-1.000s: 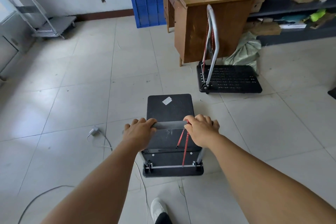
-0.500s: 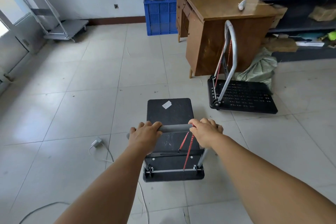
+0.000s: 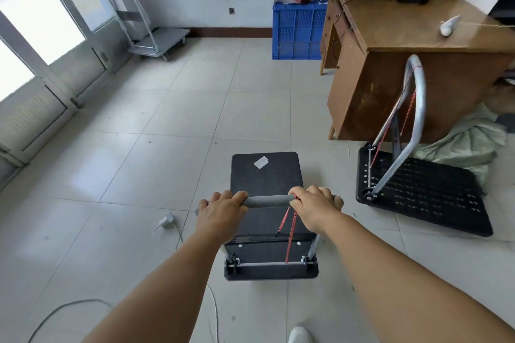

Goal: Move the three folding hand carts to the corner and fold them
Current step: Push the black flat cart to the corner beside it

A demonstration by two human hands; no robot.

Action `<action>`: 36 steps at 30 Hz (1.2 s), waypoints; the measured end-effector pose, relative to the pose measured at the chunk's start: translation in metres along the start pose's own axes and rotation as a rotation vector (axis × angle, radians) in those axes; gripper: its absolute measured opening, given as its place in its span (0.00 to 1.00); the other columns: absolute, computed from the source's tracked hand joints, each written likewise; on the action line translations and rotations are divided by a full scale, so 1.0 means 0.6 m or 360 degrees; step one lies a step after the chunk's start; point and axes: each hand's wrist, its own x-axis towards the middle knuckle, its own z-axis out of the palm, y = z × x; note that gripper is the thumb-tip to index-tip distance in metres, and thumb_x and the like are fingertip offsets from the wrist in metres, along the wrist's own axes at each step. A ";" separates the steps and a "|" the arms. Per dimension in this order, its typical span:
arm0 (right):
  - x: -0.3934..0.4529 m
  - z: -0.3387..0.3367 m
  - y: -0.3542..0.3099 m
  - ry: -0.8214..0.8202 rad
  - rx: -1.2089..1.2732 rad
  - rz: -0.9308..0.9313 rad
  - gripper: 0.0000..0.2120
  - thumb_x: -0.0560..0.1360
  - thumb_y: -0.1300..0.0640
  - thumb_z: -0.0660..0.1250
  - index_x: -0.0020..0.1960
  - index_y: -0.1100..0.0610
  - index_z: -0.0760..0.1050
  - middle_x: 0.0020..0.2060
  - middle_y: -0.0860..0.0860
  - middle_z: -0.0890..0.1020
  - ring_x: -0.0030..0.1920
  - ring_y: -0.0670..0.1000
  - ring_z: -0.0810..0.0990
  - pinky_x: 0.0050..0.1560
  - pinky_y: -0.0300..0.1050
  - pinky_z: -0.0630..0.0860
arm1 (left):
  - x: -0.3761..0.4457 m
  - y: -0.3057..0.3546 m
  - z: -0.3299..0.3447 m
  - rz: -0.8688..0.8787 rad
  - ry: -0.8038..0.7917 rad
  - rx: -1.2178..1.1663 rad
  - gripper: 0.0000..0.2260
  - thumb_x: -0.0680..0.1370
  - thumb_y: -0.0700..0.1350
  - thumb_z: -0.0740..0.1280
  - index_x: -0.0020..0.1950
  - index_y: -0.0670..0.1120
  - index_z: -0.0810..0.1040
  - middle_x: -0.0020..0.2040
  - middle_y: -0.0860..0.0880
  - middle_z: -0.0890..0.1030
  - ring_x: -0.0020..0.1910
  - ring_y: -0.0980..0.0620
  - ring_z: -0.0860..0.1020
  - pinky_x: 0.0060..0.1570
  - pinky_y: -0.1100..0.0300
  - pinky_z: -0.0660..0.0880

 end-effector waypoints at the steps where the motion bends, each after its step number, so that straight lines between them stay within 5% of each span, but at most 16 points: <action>1: 0.018 -0.010 0.001 -0.0014 -0.0006 -0.0025 0.15 0.82 0.49 0.47 0.65 0.41 0.64 0.63 0.51 0.69 0.65 0.55 0.63 0.66 0.62 0.59 | 0.013 0.003 -0.003 -0.0029 0.0002 -0.0014 0.15 0.82 0.54 0.49 0.69 0.59 0.63 0.61 0.51 0.72 0.62 0.48 0.68 0.63 0.49 0.62; 36: 0.648 -0.259 -0.175 0.0008 -0.0135 -0.0333 0.13 0.82 0.49 0.49 0.62 0.42 0.67 0.64 0.48 0.72 0.68 0.53 0.62 0.66 0.57 0.59 | 0.608 -0.133 -0.204 -0.0333 0.0048 -0.0175 0.15 0.82 0.52 0.49 0.69 0.59 0.64 0.61 0.51 0.72 0.63 0.48 0.67 0.66 0.49 0.59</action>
